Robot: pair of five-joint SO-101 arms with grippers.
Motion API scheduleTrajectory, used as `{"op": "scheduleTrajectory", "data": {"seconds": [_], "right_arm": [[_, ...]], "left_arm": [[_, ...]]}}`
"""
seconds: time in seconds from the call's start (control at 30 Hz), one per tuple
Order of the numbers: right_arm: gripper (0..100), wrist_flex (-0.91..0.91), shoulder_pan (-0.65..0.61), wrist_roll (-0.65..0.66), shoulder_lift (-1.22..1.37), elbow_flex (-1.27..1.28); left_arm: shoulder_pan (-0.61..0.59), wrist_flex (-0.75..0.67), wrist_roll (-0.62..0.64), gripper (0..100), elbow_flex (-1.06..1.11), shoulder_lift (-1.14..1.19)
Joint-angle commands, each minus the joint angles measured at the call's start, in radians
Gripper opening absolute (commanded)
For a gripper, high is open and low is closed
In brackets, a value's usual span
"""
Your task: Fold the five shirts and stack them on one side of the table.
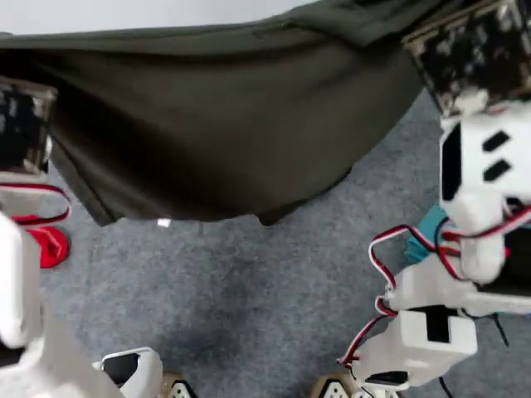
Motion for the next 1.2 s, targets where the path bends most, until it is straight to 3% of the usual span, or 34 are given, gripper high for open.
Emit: {"op": "scheduleTrajectory", "data": {"seconds": [0.0, 0.23, 0.47, 0.8, 1.0, 1.17], "right_arm": [[1.0, -0.027, 0.012, 0.049, -0.079, -0.025], [1.0, -0.061, 0.019, 0.077, -0.205, -0.023], [1.0, 0.025, 0.039, 0.158, -0.314, -0.023], [1.0, 0.177, 0.302, 0.160, -0.466, -0.023], [1.0, 0.266, 0.314, 0.155, -0.479, -0.008], [1.1, 0.265, 0.286, 0.153, -0.481, 0.239]], "left_arm": [[-0.008, -0.032, -0.046, 3, -0.039, -0.038], [-0.014, -0.051, -0.069, 3, -0.047, -0.048], [-0.009, -0.137, -0.069, 3, -0.047, -0.133], [-0.008, -0.020, -0.143, 3, -0.041, -0.330], [-0.008, 0.074, -0.146, 3, -0.035, -0.339], [-0.008, 0.043, -0.146, 3, 0.133, -0.339]]}}
